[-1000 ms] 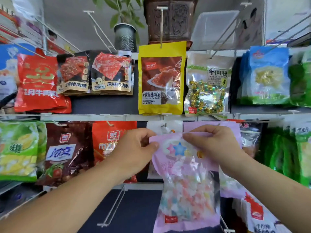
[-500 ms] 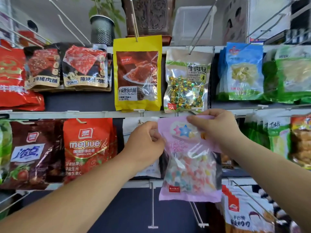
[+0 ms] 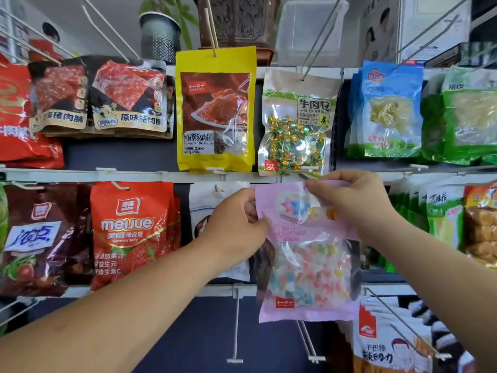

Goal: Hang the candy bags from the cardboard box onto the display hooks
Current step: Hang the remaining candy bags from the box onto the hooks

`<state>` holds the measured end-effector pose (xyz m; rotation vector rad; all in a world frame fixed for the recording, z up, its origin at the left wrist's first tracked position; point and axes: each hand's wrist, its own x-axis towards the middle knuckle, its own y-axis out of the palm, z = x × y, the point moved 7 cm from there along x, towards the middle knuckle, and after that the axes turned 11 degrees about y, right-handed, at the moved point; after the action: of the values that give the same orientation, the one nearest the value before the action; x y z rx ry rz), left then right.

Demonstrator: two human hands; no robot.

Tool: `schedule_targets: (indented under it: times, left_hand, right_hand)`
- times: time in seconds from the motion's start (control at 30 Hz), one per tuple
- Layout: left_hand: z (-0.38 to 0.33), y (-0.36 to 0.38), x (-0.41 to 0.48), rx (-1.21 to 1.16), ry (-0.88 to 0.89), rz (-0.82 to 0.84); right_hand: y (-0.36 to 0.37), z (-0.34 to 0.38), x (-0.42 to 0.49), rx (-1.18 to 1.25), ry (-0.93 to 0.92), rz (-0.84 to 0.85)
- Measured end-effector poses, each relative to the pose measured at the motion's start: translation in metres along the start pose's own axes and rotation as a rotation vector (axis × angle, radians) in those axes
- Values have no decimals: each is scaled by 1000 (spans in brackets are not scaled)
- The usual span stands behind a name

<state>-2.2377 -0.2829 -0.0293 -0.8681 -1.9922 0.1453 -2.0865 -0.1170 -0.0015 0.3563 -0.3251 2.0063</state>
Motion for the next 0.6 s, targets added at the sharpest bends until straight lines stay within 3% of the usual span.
schedule_targets:
  times: [0.1, 0.3, 0.37, 0.43, 0.5, 0.6]
  left_hand:
    - [2, 1, 2, -2, -3, -8]
    - [13, 7, 1, -29, -51, 19]
    - [19, 6, -4, -25, -67, 24]
    - [25, 4, -11, -9, -84, 32]
    - [32, 0, -21, 4, -105, 35]
    - [44, -4, -38, 26, -137, 40]
  right_hand:
    - [4, 3, 2, 5, 17, 2]
    - [-1, 0, 7, -408, -121, -196]
    - [-8, 8, -3, -646, -326, -383]
    - [1, 13, -33, -798, -665, -540]
    - [28, -7, -64, -876, -901, -431]
    - [63, -51, -66, -1032, -877, -149]
